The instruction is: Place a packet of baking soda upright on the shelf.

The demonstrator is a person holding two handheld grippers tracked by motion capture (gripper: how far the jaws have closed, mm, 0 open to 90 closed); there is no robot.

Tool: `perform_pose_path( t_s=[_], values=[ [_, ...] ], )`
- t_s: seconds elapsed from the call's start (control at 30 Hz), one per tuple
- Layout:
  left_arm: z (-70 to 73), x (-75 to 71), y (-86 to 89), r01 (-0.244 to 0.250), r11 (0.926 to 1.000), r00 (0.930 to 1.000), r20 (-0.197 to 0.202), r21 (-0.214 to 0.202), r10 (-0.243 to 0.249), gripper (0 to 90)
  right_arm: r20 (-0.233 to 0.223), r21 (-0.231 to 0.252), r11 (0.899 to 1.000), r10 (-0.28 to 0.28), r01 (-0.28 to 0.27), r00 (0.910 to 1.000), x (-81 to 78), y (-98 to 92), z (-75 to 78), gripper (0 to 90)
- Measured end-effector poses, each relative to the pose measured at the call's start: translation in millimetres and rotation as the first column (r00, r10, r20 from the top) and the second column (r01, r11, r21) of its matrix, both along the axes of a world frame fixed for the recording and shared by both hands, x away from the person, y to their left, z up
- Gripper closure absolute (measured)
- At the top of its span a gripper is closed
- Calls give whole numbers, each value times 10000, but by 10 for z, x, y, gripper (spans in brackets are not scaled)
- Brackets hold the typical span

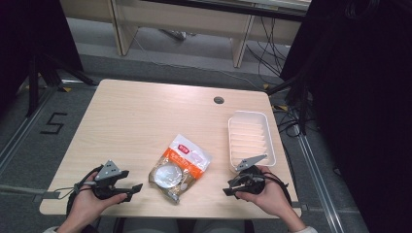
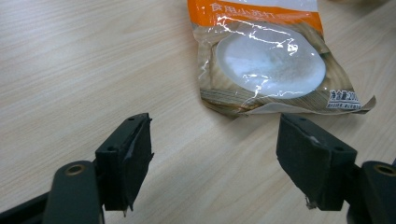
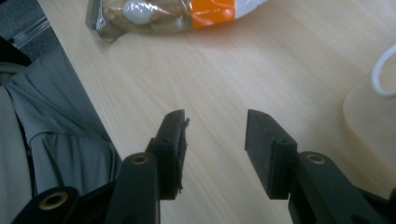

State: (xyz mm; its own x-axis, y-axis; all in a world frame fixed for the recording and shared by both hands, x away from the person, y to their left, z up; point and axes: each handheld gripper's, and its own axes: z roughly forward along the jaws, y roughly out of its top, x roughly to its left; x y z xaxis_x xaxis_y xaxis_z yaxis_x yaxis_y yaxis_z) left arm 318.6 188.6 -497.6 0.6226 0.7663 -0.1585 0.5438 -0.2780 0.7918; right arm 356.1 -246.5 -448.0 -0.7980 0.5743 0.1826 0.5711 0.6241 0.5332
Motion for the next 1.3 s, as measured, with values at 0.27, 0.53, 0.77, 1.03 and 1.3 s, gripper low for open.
perform_pose_path(
  t_s=[0.27, 0.53, 0.77, 1.03, 1.3],
  values=[
    [-7, 3, 5, 242, 9995, 9997, -14, 199, -241, 270, 135, -125, 9998, 186, -185, 9997, 158, 120, 139, 583],
    [-12, 4, -17, 301, 9995, 9995, -26, 130, -301, 273, -57, -516, 9984, 218, -221, 9997, 444, 408, 276, 558],
    [-15, 3, -25, 326, 9994, 9994, 130, 66, -327, 274, -375, -895, 9956, 237, -270, 9990, 761, 594, 268, 506],
    [-14, 1, -40, 283, 9996, 9996, 74, -10, -283, 276, -741, -889, 9960, -147, 80, 9971, 992, 658, 211, 461],
    [-12, 9, -32, 436, 9990, 9990, 71, 116, -437, 276, -1194, -983, 9945, -475, 358, 9917, 1204, 681, 117, 452]
  ],
)
